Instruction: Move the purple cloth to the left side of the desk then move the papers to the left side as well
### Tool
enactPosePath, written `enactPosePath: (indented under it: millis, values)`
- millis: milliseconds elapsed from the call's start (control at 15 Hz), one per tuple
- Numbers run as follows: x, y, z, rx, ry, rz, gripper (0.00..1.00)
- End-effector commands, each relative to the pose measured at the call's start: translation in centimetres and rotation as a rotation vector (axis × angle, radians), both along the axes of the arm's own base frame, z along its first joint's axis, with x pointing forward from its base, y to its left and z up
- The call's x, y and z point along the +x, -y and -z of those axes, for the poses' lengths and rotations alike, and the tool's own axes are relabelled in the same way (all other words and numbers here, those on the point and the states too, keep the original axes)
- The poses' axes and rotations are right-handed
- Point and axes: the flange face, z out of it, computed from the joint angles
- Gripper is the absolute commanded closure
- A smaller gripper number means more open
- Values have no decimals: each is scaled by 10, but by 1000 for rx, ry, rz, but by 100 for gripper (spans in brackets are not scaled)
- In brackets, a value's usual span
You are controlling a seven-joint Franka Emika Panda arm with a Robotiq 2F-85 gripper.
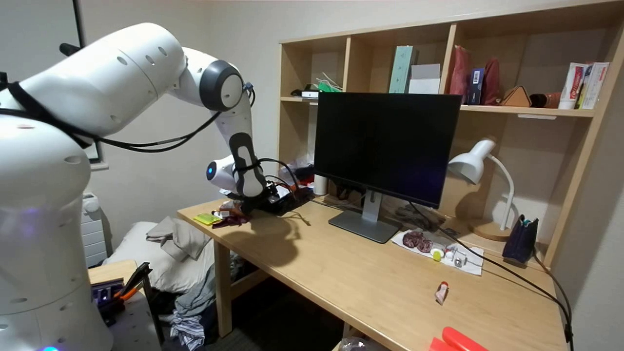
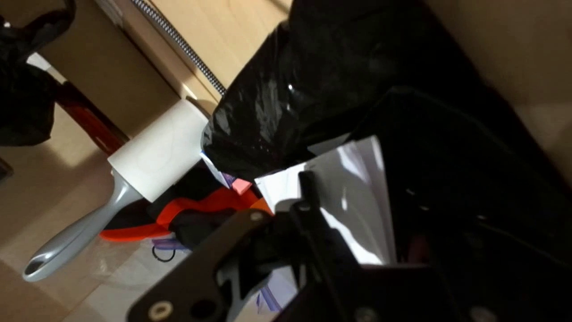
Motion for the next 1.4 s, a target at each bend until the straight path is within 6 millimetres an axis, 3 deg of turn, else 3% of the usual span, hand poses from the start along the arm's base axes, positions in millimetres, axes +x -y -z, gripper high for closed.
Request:
enactPosePath:
  millis: [0, 333, 600, 800, 933, 1133, 1333]
  values:
    - [9, 6, -21, -48, -102, -1, 29]
    - [8, 31, -31, -189, -278, 29, 1]
    - [1, 40, -30, -251, -456, 67, 0]
    - [-15, 34, -49, -260, -598, 46, 0]
    - [-24, 32, -72, -279, -697, 35, 0]
    - [-2, 38, -136, -249, -782, 82, 0]
    - [21, 63, -202, -181, -808, 180, 0]
